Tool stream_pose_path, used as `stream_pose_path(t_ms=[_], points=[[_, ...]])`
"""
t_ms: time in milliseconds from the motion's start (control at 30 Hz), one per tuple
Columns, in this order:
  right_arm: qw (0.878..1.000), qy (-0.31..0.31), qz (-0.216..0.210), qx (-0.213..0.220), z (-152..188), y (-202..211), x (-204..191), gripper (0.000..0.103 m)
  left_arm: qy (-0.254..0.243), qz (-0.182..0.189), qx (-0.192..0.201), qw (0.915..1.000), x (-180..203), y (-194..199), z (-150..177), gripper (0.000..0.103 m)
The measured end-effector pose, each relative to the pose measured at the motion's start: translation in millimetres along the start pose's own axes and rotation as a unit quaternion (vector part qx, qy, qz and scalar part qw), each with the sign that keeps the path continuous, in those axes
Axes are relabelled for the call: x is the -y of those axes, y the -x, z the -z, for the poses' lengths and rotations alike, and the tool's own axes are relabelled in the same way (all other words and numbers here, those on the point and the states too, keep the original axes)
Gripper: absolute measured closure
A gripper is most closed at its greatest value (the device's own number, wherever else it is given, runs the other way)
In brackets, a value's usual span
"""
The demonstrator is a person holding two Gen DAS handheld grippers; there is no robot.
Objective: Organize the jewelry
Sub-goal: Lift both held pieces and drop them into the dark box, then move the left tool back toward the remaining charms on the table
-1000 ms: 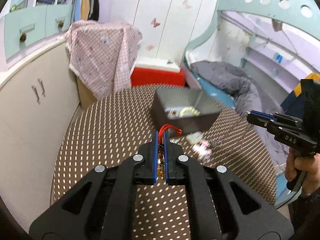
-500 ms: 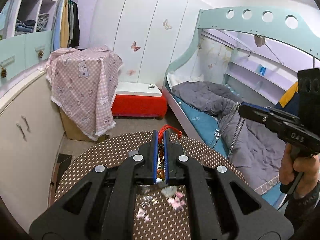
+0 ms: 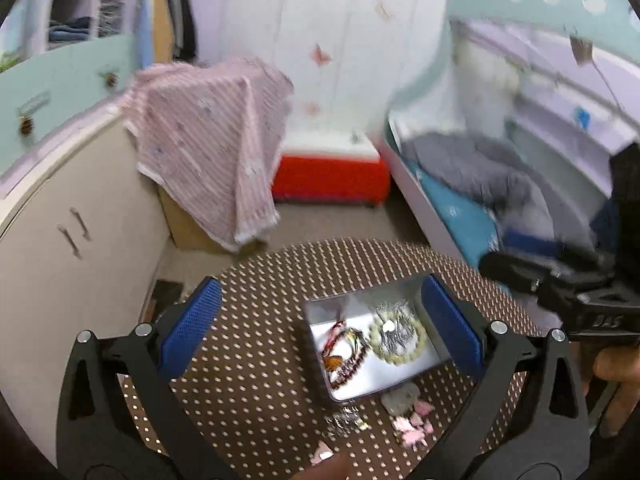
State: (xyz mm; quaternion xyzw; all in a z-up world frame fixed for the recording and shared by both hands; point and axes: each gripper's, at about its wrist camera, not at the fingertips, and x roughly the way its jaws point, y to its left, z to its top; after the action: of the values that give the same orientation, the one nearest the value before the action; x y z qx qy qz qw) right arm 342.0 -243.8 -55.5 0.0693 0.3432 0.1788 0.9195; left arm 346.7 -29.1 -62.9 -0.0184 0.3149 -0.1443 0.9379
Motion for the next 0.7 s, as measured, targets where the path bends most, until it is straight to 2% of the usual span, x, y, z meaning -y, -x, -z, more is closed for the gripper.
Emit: stream_pose_path(t_ms=[33,333,500,700], points=[[1.000,-0.005,0.010,0.005,2,3,2,0.008,0.004,-0.006,-0.001,1.0000,-4,4,2,0.005],[0.998,-0.021,0.038,0.045,15,36,-1,0.008,0.032,-0.046,0.029,0.9980,-19,47,23,0.005],[0.997,-0.022,0.046,0.054,22,53,-6,0.008,0.044,-0.052,0.035,0.9970,-21,62,39,0.005],[0.996,-0.018,0.054,0.062,36,69,-15,0.008,0.035,-0.061,0.044,0.9966,-17,78,50,0.005]])
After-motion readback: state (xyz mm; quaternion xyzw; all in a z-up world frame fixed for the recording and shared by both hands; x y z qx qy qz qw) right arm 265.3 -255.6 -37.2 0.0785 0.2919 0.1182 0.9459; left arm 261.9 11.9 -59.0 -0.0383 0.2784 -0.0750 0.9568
